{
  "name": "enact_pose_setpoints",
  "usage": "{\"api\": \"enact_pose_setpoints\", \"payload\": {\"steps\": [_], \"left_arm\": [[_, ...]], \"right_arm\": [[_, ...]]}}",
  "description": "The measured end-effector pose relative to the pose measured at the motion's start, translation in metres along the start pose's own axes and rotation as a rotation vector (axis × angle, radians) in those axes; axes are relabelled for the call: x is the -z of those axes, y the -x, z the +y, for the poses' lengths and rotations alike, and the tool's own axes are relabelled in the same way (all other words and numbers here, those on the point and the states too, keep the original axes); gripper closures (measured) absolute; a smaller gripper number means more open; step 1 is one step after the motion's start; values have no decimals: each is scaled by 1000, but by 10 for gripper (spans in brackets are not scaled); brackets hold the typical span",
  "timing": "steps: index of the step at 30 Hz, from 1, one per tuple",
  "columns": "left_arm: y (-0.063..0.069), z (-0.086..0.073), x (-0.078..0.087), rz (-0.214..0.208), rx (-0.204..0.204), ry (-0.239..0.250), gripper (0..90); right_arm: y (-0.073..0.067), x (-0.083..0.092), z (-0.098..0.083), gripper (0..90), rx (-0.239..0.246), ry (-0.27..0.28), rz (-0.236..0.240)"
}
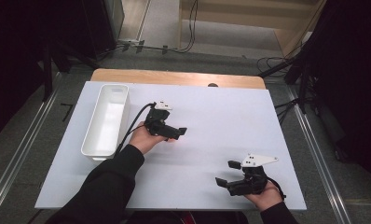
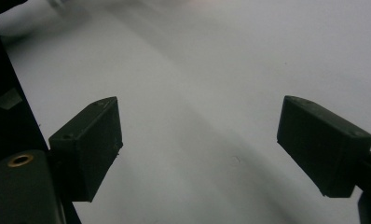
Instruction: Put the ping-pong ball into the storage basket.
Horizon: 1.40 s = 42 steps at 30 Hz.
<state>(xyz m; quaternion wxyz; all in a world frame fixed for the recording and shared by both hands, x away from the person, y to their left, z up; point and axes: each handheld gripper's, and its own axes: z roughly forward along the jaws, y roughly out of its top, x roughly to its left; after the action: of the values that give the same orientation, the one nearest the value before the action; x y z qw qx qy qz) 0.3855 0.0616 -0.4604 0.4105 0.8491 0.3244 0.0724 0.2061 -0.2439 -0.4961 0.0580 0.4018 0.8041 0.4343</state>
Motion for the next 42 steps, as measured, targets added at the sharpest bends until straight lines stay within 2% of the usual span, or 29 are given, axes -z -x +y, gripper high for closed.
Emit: {"api": "enact_pose_setpoints", "payload": {"steps": [9, 17, 21, 25, 31, 34, 35, 41, 42], "left_arm": [[1, -8, -7, -1, 8, 5, 17], [-3, -15, -12, -13, 19, -16, 17], [-4, -20, -15, -17, 38, -23, 17], [-5, -24, -17, -18, 32, -47, 17], [-5, -28, -21, -14, 29, -56, 16], [-4, -30, -23, -14, 14, -67, 17], [-3, -31, -24, -10, 7, -85, 16], [-2, -35, -26, -1, 9, -78, 19], [-2, -37, -25, 8, 2, -80, 58]], "right_arm": [[0, -1, 0, 126, 2, -2, 0], [-1, -2, 1, 126, 10, -3, 5], [-1, -2, 1, 126, 8, -8, 8], [-1, -2, 1, 126, 12, -9, 8], [-2, -3, 1, 126, 13, -9, 8], [-1, -3, 1, 126, 14, -8, 7], [-1, -2, 1, 126, 13, -10, 8], [-1, -2, 1, 127, 14, -9, 6], [-1, -2, 1, 127, 12, -9, 8]]}}
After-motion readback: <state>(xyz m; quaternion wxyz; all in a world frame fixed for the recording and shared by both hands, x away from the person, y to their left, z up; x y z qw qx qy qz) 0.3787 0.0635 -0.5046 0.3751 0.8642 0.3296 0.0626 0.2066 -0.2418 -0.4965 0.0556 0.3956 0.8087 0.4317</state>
